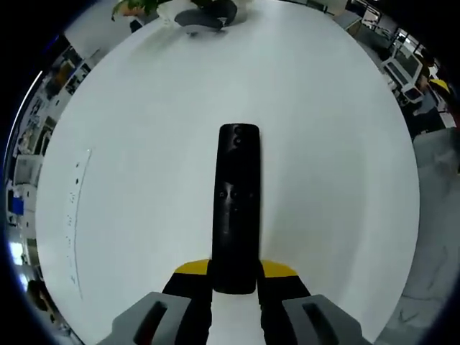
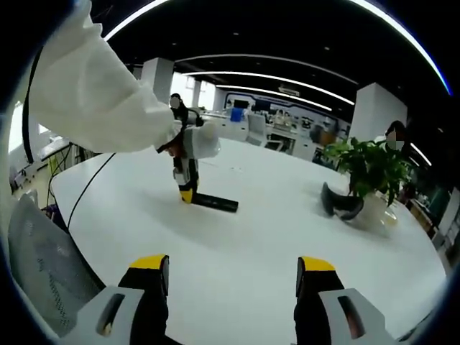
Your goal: Press the specified remote control buttons in sequence, fully releasing each button before pressing the next.
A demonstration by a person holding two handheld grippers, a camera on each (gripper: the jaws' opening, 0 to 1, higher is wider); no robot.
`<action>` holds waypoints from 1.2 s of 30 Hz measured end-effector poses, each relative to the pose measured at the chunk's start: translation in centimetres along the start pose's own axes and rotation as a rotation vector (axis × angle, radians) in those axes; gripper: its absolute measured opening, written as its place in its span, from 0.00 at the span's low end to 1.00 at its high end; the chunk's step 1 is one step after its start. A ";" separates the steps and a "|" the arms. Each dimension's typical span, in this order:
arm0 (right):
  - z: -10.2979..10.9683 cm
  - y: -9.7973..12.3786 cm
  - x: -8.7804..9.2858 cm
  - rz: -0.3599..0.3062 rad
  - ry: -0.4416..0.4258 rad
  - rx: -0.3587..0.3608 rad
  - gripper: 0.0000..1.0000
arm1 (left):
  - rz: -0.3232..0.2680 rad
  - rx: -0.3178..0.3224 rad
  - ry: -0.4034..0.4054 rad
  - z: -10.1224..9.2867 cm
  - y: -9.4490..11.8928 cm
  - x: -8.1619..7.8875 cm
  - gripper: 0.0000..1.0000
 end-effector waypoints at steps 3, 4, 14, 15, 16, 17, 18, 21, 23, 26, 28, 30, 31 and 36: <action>0.0 0.0 -0.1 -0.005 0.001 -0.001 0.71 | 0.002 0.005 -0.011 -0.8 0.0 0.1 0.23; 0.0 0.0 -0.1 -0.004 0.001 -0.002 0.71 | 0.002 0.005 -0.021 -1.2 0.0 0.1 0.23; 0.3 0.1 0.0 0.000 0.012 -0.019 0.67 | 0.013 0.008 -0.027 -3.6 0.2 0.4 0.23; 0.3 0.1 -0.1 -0.003 0.014 -0.015 0.67 | 0.013 0.009 -0.031 -4.0 0.2 0.4 0.23; 0.2 0.1 -0.1 -0.008 0.012 -0.013 0.67 | 0.011 0.009 -0.036 -4.3 0.2 0.5 0.23; 0.2 0.1 -0.1 -0.008 0.007 -0.015 0.66 | 0.013 0.011 -0.040 -4.7 0.2 0.5 0.23; 0.2 0.1 -0.1 -0.006 0.003 -0.016 0.66 | 0.014 0.012 -0.042 -5.0 0.2 0.5 0.23; 0.3 0.2 -0.2 -0.010 0.001 -0.023 0.63 | 0.031 0.010 -0.054 -6.2 0.3 0.6 0.23; 0.4 0.2 -0.1 -0.006 -0.003 -0.033 0.59 | 0.040 0.010 -0.061 -7.0 0.3 0.6 0.23; 0.5 0.3 -0.2 -0.011 -0.011 -0.042 0.53 | 0.038 0.014 -0.081 -8.1 0.4 0.7 0.23; 0.6 0.3 -0.2 -0.008 -0.014 -0.046 0.51 | 0.035 0.015 -0.086 -8.5 0.5 0.8 0.23; 0.6 0.3 -0.2 -0.008 -0.013 -0.050 0.49 | 0.031 0.015 -0.087 -8.9 0.5 0.8 0.23; 0.7 0.3 -0.2 -0.008 -0.013 -0.053 0.48 | 0.029 0.016 -0.086 -9.1 0.5 0.9 0.23; 0.8 0.4 -0.2 -0.007 -0.011 -0.059 0.44 | 0.022 0.017 -0.089 -10.2 0.6 1.0 0.23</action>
Point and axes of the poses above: the point that each gripper's makers call its tool centre point, and the gripper's own axes: y roughly backward along the fingers, z roughly to its left, x roughly out of its underside, the point moved 3 cm from there along y, roughly backward along the fingers, and after that the axes turned 1 degree about -y, right-handed, at the moved point
